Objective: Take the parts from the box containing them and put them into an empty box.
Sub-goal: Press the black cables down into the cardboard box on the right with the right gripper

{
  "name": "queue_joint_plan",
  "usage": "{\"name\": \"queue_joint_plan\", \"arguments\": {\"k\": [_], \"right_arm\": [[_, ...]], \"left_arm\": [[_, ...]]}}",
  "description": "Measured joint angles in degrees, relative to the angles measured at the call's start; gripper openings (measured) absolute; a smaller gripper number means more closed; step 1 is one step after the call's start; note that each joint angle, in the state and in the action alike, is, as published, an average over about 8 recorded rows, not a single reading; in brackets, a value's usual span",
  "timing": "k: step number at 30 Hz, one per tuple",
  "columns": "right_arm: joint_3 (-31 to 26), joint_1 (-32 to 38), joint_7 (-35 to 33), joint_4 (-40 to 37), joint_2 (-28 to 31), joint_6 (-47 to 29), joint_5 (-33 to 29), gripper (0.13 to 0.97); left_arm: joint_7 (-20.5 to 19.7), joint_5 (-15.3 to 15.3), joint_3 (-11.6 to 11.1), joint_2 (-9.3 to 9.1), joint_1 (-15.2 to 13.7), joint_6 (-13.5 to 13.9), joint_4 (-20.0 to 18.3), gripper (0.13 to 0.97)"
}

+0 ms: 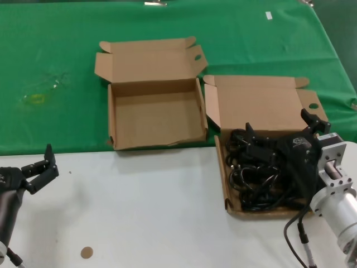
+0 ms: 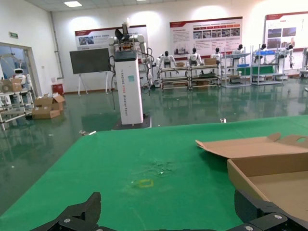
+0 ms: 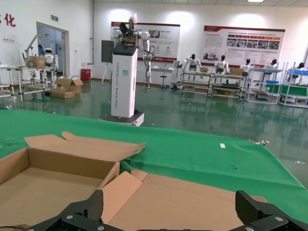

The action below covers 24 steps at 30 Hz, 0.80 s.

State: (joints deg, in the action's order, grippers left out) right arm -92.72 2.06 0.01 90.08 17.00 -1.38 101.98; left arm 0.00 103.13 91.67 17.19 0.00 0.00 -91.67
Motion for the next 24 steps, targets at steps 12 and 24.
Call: {"name": "queue_joint_plan", "arguments": {"k": [12,24], "right_arm": [[0.0,0.0,0.0,0.0,0.0,0.0,0.0,0.966],[0.0,0.0,0.0,0.0,0.0,0.0,0.0,0.966]], "left_arm": [[0.0,0.0,0.0,0.00,0.0,0.0,0.0,0.966],[0.0,0.0,0.0,0.00,0.0,0.0,0.0,0.966]]}}
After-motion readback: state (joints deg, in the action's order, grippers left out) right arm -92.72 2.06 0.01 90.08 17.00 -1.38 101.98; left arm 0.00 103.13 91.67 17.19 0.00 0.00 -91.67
